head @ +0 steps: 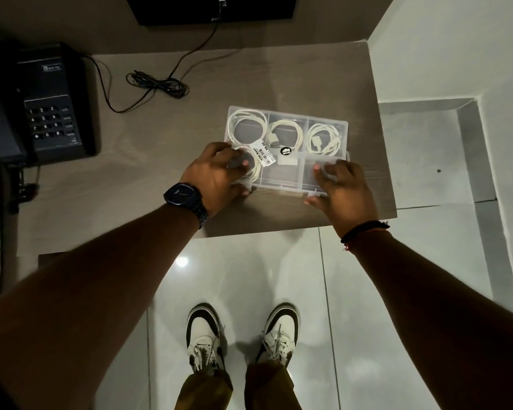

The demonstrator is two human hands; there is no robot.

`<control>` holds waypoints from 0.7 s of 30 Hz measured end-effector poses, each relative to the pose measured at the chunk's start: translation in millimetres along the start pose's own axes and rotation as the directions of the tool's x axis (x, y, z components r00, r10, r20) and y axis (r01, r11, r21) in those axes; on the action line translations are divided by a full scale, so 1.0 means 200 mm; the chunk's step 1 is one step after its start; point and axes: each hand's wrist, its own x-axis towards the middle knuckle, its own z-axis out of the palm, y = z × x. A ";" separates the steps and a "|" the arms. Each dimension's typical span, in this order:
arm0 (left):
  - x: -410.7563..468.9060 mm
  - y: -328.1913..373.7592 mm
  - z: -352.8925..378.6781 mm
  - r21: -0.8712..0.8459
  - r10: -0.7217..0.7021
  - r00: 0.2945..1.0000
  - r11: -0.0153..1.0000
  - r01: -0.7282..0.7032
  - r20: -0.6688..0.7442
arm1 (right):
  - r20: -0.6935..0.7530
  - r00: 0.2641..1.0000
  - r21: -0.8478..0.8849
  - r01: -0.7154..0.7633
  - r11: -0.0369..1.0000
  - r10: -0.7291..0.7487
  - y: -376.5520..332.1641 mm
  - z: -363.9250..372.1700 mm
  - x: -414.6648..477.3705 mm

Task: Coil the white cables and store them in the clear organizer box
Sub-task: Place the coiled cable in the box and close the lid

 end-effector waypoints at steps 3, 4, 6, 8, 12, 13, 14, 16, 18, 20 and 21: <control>0.00 -0.01 0.03 0.045 0.074 0.996 0.996 -0.072 -0.051 | -0.078 0.995 -0.044 0.063 0.997 -0.066 0.02 0.03 -0.01; 0.00 -0.01 0.04 0.043 0.078 0.995 0.996 -0.075 -0.062 | -0.095 0.993 -0.040 0.066 0.997 -0.070 0.02 0.05 -0.01; -0.01 0.00 0.05 0.005 0.048 0.995 0.999 -0.047 -0.082 | -0.112 0.994 0.050 0.022 0.999 -0.017 0.03 0.08 -0.03; 0.00 -0.01 0.06 -0.039 0.029 0.995 0.999 -0.032 -0.096 | -0.137 0.990 0.180 0.007 0.984 0.018 0.04 0.10 -0.05; -0.01 -0.02 0.08 -0.103 0.029 0.987 0.994 -0.045 -0.156 | -0.199 0.980 0.324 0.063 0.944 0.002 0.07 0.14 -0.09; -0.02 -0.02 0.09 -0.116 0.021 0.986 0.992 -0.041 -0.165 | -0.197 0.980 0.334 0.060 0.941 0.007 0.08 0.15 -0.09; -0.03 -0.01 0.10 -0.122 0.012 0.985 0.992 -0.034 -0.173 | -0.200 0.980 0.333 0.059 0.941 0.009 0.07 0.17 -0.09; -0.04 0.00 0.12 -0.122 -0.004 0.981 0.992 -0.020 -0.191 | -0.229 0.973 0.283 0.073 0.956 -0.007 0.08 0.19 -0.09; -0.04 0.01 0.12 -0.136 -0.020 0.978 0.991 -0.008 -0.206 | -0.269 0.962 0.207 0.097 0.974 -0.039 0.08 0.19 -0.08; -0.05 0.02 0.12 -0.136 -0.026 0.979 0.991 -0.002 -0.201 | -0.297 0.952 0.147 0.125 0.981 -0.076 0.08 0.19 -0.07; -0.05 0.03 0.11 -0.117 -0.022 0.980 0.993 -0.002 -0.199 | -0.308 0.947 0.122 0.136 0.983 -0.093 0.08 0.20 -0.07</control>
